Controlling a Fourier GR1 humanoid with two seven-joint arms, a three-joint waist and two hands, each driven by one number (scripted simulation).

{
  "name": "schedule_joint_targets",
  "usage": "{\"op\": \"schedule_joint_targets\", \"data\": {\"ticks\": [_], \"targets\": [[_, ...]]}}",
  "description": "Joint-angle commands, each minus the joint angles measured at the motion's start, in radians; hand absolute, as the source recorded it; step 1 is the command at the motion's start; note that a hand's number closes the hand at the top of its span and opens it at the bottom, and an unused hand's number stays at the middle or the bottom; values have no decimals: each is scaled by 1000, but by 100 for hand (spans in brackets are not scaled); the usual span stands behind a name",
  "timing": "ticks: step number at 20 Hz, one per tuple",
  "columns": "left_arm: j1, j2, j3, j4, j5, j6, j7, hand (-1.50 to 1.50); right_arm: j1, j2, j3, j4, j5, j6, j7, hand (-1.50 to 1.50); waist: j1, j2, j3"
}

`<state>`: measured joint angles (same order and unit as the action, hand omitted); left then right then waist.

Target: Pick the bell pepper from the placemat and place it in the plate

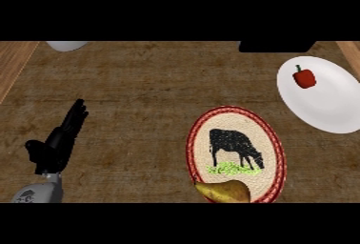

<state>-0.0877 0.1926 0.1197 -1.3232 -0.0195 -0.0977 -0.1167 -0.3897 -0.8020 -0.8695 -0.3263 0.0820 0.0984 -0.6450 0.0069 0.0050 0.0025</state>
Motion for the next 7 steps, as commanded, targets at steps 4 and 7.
{"op": "schedule_joint_targets", "data": {"ticks": [4, 7], "targets": [[30, -5, -6, -24, -4, -7, -3, 0, 104, -51, 7, 104, -8, 64, -136, -150, 7, 2, 2], [40, -63, -46, -66, -43, 55, 4, 0, 88, -24, 7, 109, -19, 12, -184, -150, 10, 1, 2]]}}
